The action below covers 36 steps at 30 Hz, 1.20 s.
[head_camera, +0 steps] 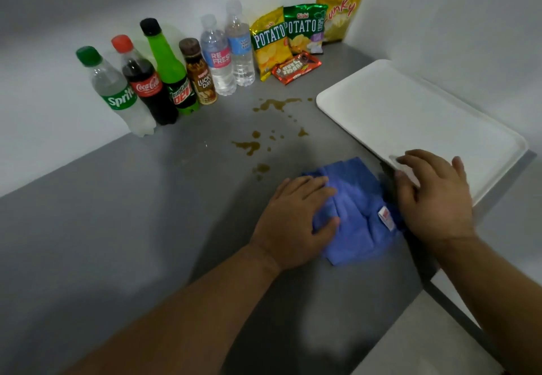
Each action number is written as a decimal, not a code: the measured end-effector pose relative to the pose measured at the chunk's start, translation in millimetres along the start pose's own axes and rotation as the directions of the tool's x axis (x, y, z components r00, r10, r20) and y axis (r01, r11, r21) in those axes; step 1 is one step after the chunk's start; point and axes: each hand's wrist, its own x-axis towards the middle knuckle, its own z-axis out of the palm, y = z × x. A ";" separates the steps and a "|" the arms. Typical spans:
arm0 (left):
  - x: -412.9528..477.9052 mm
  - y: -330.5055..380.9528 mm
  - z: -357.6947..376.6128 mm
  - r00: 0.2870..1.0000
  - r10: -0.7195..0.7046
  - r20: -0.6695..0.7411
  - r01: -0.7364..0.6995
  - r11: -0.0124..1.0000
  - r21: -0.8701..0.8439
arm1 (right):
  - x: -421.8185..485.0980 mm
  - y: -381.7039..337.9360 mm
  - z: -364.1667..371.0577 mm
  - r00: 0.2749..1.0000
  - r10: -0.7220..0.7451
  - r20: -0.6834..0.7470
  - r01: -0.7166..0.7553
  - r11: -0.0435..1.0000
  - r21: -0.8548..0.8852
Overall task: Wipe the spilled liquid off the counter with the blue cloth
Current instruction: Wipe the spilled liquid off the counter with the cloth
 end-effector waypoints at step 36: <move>-51.6 -133.2 -86.0 0.923 -0.361 -0.131 0.383 0.891 0.245 | -30.6 -145.7 73.5 0.890 -0.130 0.437 0.143 0.990 0.004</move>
